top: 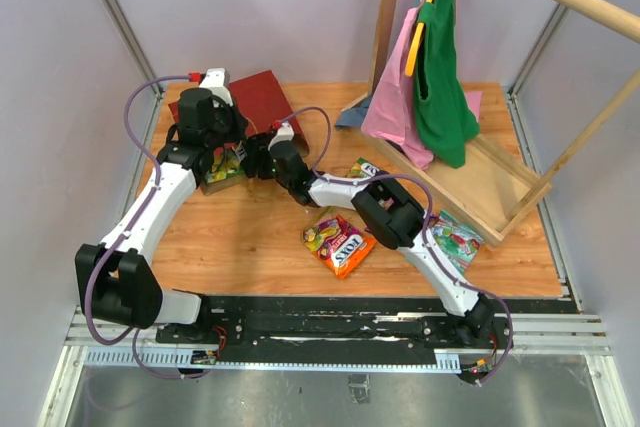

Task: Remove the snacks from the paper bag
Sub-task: Take out the snack from the paper bag.

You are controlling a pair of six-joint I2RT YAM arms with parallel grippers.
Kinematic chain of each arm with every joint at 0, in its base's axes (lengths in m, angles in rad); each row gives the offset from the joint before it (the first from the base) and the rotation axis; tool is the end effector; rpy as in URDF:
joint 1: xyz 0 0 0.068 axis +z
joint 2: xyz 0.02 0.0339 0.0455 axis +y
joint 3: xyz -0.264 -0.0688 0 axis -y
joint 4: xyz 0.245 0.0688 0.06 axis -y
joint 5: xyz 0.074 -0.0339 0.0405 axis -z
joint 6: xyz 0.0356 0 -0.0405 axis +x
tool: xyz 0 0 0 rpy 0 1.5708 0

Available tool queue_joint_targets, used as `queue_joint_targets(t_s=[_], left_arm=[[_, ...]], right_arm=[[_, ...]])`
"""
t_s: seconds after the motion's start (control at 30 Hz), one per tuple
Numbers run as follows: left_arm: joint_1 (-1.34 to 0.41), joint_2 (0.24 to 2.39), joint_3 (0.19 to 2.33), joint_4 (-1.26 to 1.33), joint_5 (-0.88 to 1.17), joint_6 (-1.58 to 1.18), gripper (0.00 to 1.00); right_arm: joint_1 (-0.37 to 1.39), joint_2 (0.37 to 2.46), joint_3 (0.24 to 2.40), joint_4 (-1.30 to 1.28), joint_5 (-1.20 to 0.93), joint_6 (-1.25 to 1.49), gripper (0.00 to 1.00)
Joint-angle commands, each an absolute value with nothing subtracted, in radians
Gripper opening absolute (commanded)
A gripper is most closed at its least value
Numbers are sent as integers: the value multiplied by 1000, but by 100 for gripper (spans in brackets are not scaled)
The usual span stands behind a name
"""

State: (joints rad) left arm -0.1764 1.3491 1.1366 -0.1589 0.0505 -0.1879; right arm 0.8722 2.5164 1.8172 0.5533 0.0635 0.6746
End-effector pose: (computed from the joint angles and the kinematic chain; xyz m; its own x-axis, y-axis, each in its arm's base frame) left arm 0.3110 -0.0573 0.3383 -0.3924 -0.1196 -0.9120 0.1509 0.9697 -0.1921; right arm 0.3674 0.4339 0.1403 -0.5251 0.3440 -0.7784 -0.5069 0.6083 0.6107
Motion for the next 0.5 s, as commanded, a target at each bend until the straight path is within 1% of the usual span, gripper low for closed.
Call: queue_joint_targets(t_s=[0.0,0.23,0.47], left_arm=[[-179,1325,1127,-123,60,-187,1],[-179,1336,1130,-120,67,-186,1],[-179,1342,1134,-118,68,-181,0]], right_arm=[[854,2548,1850,566,117,682,62],[850,2568,1855,562,174,698,62],[850,2611,1915,520,131,757,56]])
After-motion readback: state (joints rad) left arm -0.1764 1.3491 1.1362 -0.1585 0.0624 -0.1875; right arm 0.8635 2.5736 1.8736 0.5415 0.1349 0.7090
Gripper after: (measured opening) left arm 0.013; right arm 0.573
